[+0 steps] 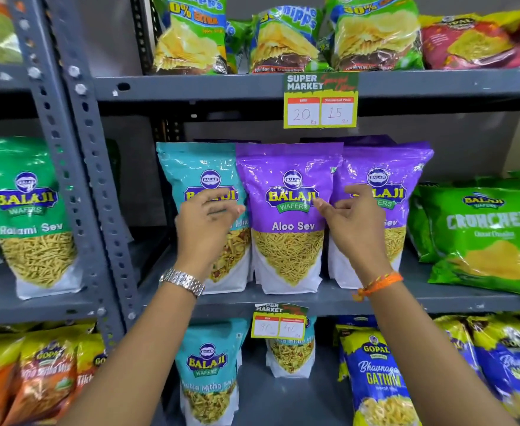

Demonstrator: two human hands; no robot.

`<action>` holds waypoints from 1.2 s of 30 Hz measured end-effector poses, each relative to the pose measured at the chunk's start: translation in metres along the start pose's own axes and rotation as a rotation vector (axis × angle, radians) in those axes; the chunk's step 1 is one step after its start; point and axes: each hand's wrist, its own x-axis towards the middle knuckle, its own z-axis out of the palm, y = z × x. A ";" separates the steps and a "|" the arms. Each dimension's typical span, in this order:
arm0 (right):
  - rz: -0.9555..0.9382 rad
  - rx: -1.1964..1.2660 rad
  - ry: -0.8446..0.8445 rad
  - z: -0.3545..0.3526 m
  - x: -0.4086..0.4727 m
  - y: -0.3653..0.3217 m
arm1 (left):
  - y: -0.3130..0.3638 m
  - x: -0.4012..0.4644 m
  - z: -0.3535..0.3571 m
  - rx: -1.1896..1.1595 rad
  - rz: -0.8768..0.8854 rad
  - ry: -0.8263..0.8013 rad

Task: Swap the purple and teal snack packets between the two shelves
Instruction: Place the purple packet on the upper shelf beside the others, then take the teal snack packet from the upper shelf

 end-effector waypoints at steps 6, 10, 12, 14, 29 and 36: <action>-0.181 0.121 -0.011 0.028 -0.069 -0.010 | -0.028 -0.018 -0.041 0.146 0.095 0.344; -0.205 0.099 -0.286 0.078 -0.102 0.005 | -0.054 -0.015 -0.055 0.125 -0.162 0.252; -0.210 0.055 -0.361 0.097 -0.112 0.014 | -0.066 -0.012 -0.060 0.032 -0.279 0.129; -0.209 0.024 -0.376 0.109 -0.119 0.020 | -0.073 -0.012 -0.063 -0.004 -0.353 -0.020; -0.162 -0.054 -0.497 0.134 -0.116 0.020 | -0.059 -0.047 -0.093 0.530 -0.085 -0.069; 0.059 0.371 -0.816 0.125 -0.102 0.012 | -0.049 -0.069 -0.117 0.513 -0.114 -0.039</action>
